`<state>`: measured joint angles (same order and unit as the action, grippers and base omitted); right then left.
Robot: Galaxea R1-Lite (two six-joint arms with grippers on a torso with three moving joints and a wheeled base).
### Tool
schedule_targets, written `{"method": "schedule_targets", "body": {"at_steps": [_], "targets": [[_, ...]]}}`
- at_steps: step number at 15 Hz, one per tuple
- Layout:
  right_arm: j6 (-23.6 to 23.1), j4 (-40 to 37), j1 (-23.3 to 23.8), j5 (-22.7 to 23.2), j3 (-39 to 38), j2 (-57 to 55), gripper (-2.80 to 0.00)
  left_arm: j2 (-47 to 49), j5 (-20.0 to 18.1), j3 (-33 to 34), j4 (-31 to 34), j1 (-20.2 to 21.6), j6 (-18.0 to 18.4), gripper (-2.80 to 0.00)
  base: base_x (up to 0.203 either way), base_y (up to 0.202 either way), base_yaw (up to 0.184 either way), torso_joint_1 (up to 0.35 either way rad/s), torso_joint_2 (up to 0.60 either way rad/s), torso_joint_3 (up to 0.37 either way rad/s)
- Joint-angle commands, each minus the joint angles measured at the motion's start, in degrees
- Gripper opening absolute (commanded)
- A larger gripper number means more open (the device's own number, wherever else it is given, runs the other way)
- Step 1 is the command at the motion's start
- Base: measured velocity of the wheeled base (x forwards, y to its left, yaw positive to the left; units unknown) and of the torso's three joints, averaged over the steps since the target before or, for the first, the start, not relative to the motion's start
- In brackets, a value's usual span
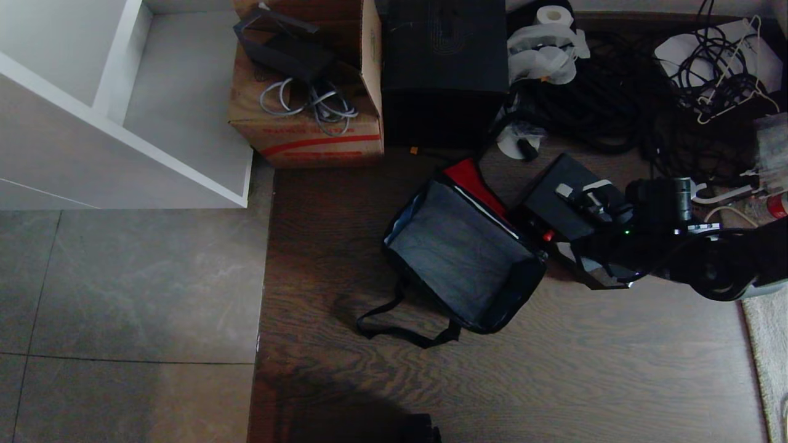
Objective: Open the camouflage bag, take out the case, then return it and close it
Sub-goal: Grip the handle again
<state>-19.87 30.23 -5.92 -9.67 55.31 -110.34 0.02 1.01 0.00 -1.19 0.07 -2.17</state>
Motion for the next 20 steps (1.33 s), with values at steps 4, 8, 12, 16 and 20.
{"method": "schedule_targets", "body": {"at_steps": [4,8,12,16,20], "targets": [[-14.6,10.7,-0.3,-15.7,-0.2,-4.0,0.00,0.0,0.0,0.6,0.0,0.0,0.0,-2.80,0.000,0.000,0.000,0.000,0.00,0.000],[-25.0,34.6,0.1,-15.5,0.2,-11.7,0.00,0.0,0.0,0.5,0.0,0.0,0.0,-2.80,0.000,0.000,0.000,0.000,0.00,0.000],[-32.4,43.0,2.3,-15.8,2.6,-14.2,0.00,0.0,0.0,0.6,0.0,0.0,0.0,-2.80,0.000,0.000,0.000,0.000,0.00,0.000],[-34.7,43.3,3.5,-17.6,2.0,-14.8,0.00,0.0,0.0,0.6,0.0,0.0,0.1,-2.80,0.000,0.000,0.000,0.000,0.00,0.000],[-34.2,42.3,3.7,-20.6,2.7,-15.9,0.00,0.0,0.0,0.6,0.0,0.0,0.0,-2.80,0.000,0.000,0.000,0.000,0.00,0.000]]}}
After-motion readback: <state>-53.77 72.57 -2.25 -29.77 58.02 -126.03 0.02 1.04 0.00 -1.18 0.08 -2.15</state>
